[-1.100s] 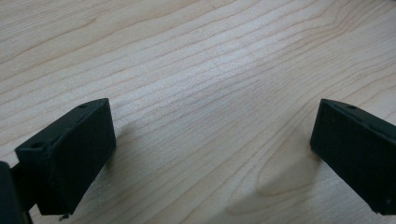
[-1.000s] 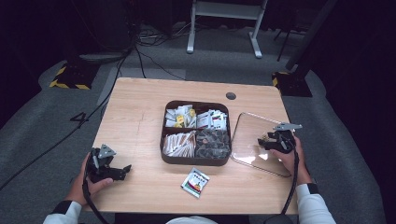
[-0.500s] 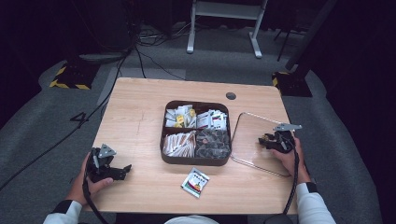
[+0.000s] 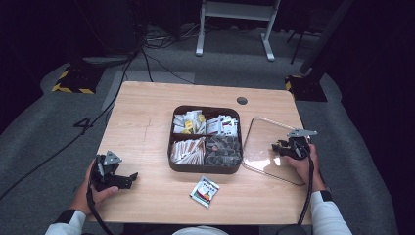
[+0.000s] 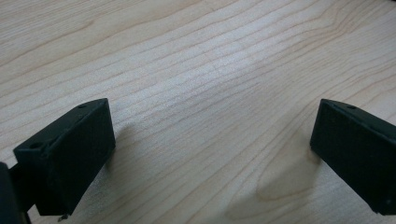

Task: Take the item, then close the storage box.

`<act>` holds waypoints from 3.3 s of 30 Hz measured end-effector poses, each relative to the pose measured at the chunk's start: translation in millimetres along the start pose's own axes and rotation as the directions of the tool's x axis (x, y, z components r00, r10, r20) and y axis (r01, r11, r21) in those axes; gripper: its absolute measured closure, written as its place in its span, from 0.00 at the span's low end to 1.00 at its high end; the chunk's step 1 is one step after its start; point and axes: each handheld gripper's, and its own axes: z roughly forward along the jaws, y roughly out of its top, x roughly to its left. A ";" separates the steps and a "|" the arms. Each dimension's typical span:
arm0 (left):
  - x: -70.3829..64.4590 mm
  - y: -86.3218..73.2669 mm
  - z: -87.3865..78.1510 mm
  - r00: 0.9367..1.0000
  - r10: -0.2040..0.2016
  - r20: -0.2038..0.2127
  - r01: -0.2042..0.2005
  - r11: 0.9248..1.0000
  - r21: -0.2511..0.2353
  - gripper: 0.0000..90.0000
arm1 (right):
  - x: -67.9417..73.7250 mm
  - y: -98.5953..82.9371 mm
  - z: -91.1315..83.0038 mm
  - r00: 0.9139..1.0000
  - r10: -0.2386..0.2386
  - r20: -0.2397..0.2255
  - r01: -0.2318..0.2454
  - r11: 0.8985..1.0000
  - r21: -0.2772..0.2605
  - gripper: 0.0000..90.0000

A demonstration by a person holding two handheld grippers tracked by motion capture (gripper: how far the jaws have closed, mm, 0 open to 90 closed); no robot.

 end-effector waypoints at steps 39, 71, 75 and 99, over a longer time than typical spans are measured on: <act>-0.3 0.2 0.3 1.000 -0.003 -0.002 0.003 1.000 -0.002 0.00 | 2.2 39.7 -48.6 0.999 -0.023 0.046 0.030 0.987 -0.155 0.66; -0.2 0.2 0.1 1.000 0.001 -0.003 -0.001 1.000 -0.001 0.00 | 47.3 96.3 -33.8 0.992 -0.125 0.000 0.124 0.980 -0.156 0.66; -0.2 0.2 0.1 1.000 0.001 -0.003 -0.001 1.000 -0.001 0.00 | 54.1 100.8 -30.6 0.990 -0.139 -0.009 0.136 0.979 -0.154 0.66; -0.1 0.1 -0.1 1.000 0.002 -0.003 -0.002 1.000 -0.001 0.00 | 116.2 136.7 7.1 0.975 -0.205 -0.085 0.191 0.969 -0.155 0.66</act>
